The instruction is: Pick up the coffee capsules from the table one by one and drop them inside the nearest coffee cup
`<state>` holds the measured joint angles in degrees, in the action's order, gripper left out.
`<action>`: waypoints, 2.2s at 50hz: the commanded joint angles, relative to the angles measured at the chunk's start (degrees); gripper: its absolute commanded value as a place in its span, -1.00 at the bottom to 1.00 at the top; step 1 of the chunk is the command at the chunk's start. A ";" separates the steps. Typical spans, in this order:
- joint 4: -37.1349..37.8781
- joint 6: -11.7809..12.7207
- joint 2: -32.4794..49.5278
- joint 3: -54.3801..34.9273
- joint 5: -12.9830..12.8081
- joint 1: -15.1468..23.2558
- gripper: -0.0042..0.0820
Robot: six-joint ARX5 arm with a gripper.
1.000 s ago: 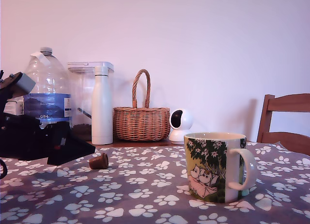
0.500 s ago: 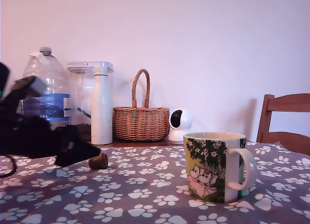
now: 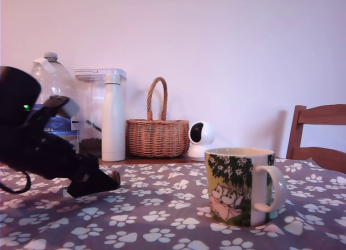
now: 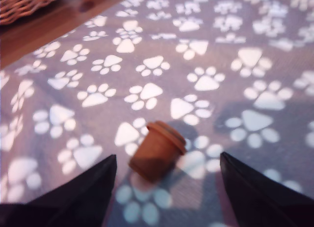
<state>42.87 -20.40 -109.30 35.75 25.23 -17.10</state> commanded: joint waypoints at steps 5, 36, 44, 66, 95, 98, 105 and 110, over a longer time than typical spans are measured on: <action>-6.97 -5.22 0.66 3.48 -0.22 0.04 0.49; -23.78 -8.59 0.66 11.02 -0.17 0.04 -0.20; -23.78 -8.63 0.66 11.02 -0.22 0.04 -0.34; -23.98 -8.57 0.66 11.02 -0.90 -0.07 -0.55; -25.55 -6.27 7.08 10.91 1.18 -0.07 -0.77; -26.88 -5.05 8.76 10.84 1.77 -0.07 -0.77; -30.21 -3.39 12.52 10.75 5.46 -0.07 -0.77; -32.44 -2.47 15.32 10.75 7.85 -0.07 -0.77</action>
<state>11.00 -23.62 -95.02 46.83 32.16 -17.17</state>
